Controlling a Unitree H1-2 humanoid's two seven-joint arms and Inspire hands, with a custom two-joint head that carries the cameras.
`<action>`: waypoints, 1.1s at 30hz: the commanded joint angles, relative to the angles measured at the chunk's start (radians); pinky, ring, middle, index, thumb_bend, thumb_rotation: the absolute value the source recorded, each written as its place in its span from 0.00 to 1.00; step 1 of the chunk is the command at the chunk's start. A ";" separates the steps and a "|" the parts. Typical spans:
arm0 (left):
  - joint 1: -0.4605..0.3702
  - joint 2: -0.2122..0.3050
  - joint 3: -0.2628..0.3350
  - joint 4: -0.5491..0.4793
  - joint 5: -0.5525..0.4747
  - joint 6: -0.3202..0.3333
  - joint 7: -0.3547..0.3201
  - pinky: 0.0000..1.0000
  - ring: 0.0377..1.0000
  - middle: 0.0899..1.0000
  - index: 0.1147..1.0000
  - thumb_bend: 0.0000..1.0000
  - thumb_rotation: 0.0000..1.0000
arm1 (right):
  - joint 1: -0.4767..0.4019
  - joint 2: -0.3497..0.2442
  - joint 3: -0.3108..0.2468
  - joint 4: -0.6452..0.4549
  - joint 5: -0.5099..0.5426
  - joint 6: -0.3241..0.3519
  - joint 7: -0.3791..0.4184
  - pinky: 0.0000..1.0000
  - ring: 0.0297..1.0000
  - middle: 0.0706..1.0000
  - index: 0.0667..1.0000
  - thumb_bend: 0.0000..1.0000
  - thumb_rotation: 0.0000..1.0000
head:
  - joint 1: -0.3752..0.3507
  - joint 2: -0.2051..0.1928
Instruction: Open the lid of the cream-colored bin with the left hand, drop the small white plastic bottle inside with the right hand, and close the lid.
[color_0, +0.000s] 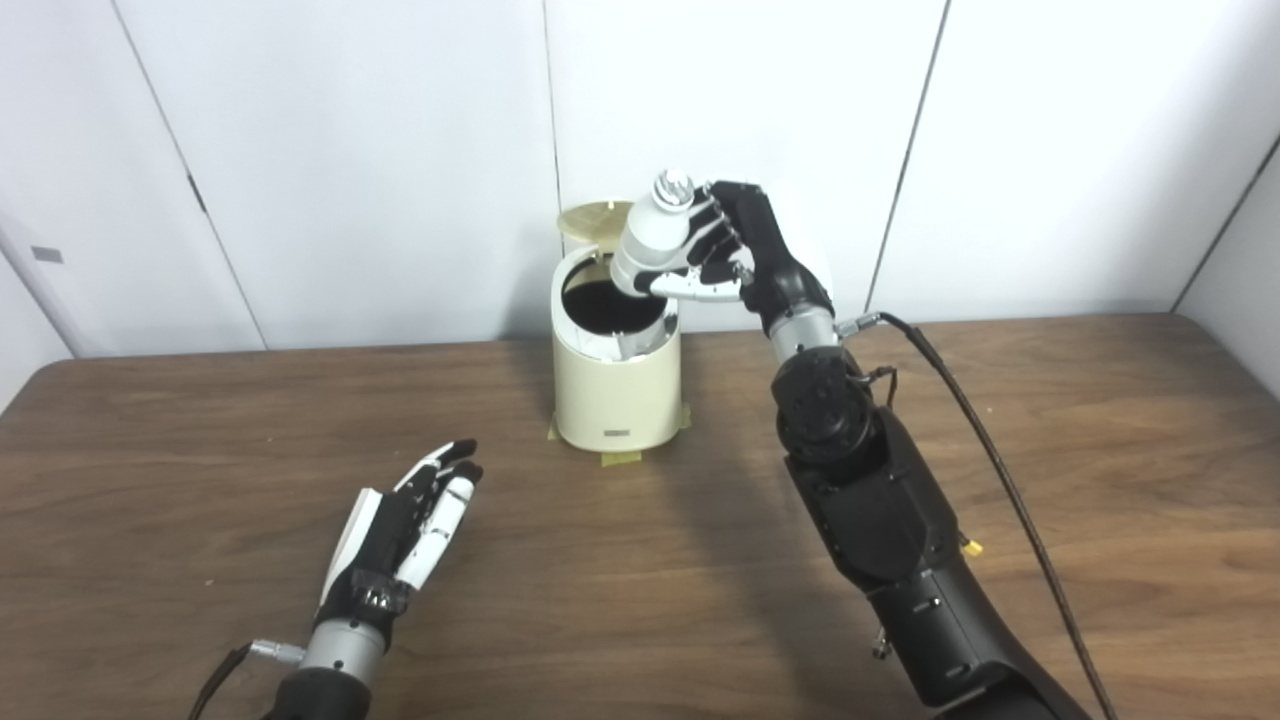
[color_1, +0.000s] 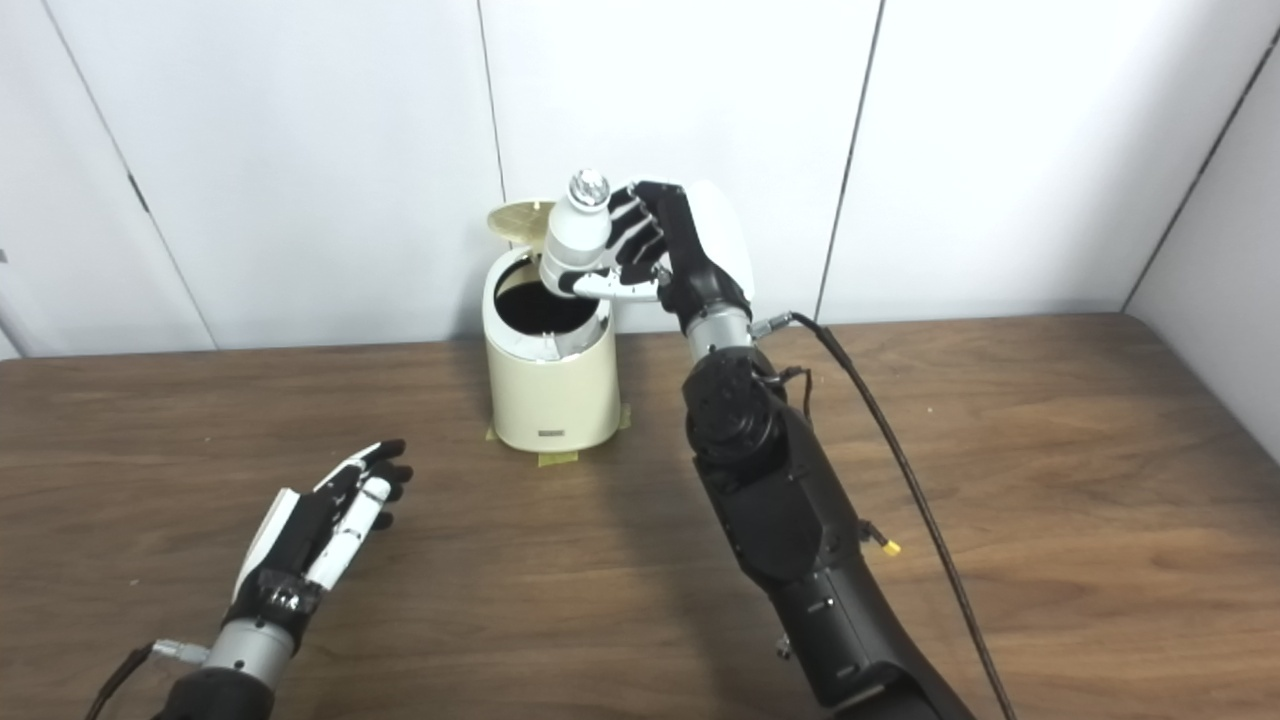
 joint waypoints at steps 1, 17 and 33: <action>-0.012 -0.002 -0.004 -0.033 0.006 -0.002 0.004 0.79 0.83 0.81 0.90 0.47 0.91 | -0.060 -0.003 -0.001 -0.010 -0.003 -0.038 -0.015 0.38 0.39 0.43 0.48 0.52 0.00 | -0.001 0.002; -0.013 -0.010 -0.007 -0.039 0.019 0.005 0.008 0.81 0.83 0.81 0.89 0.46 0.91 | -0.064 -0.002 0.022 0.068 -0.008 -0.092 -0.023 0.38 0.39 0.45 0.48 0.52 0.00 | -0.007 0.009; -0.008 -0.029 -0.007 -0.037 0.009 -0.001 0.015 0.76 0.82 0.81 0.90 0.44 0.91 | -0.065 -0.014 0.039 0.063 -0.026 -0.080 -0.014 0.44 0.40 0.44 0.51 0.52 0.00 | -0.009 0.011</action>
